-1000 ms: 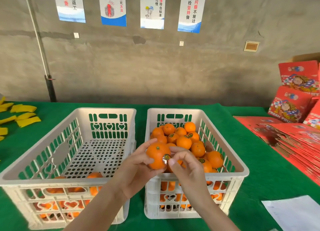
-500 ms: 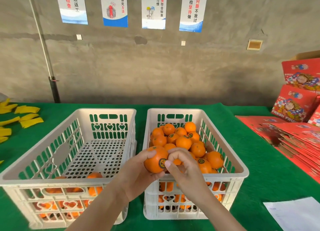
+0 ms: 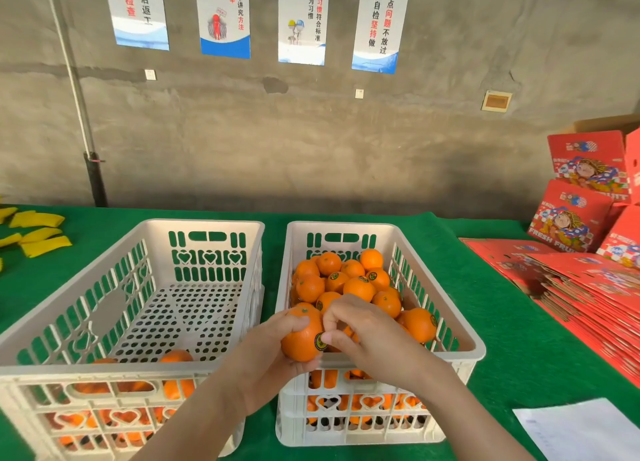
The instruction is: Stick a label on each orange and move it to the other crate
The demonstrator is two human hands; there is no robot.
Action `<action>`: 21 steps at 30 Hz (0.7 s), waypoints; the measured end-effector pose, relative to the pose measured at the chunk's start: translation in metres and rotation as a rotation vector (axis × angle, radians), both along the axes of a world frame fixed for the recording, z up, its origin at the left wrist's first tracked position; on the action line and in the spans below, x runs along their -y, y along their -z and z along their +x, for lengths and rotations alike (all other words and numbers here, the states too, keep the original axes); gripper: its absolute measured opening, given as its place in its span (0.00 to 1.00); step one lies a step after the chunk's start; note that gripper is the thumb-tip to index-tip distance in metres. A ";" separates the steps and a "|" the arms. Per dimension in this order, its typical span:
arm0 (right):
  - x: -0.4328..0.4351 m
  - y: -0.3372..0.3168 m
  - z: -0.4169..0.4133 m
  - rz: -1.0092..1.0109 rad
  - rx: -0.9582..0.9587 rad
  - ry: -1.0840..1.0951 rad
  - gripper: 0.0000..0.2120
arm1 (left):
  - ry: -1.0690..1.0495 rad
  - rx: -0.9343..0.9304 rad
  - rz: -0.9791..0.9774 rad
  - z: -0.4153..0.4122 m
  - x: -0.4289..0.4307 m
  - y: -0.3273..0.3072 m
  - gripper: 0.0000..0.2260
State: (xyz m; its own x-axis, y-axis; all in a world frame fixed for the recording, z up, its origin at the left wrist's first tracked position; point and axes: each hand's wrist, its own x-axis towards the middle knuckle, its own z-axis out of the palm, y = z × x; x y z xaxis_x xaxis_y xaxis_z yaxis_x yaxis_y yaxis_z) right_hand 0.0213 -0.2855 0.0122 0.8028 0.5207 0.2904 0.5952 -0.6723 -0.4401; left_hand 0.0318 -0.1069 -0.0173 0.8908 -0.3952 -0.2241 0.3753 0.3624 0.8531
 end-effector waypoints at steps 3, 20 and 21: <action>0.000 -0.009 0.001 -0.183 0.053 0.005 0.08 | 0.012 -0.004 0.025 0.000 0.003 0.001 0.20; -0.025 0.051 -0.012 0.422 -0.160 0.139 0.33 | 0.102 -0.066 -0.108 0.003 0.011 0.002 0.19; -0.026 0.057 -0.012 0.431 -0.119 0.147 0.34 | 0.054 -0.058 -0.049 0.005 0.016 0.002 0.18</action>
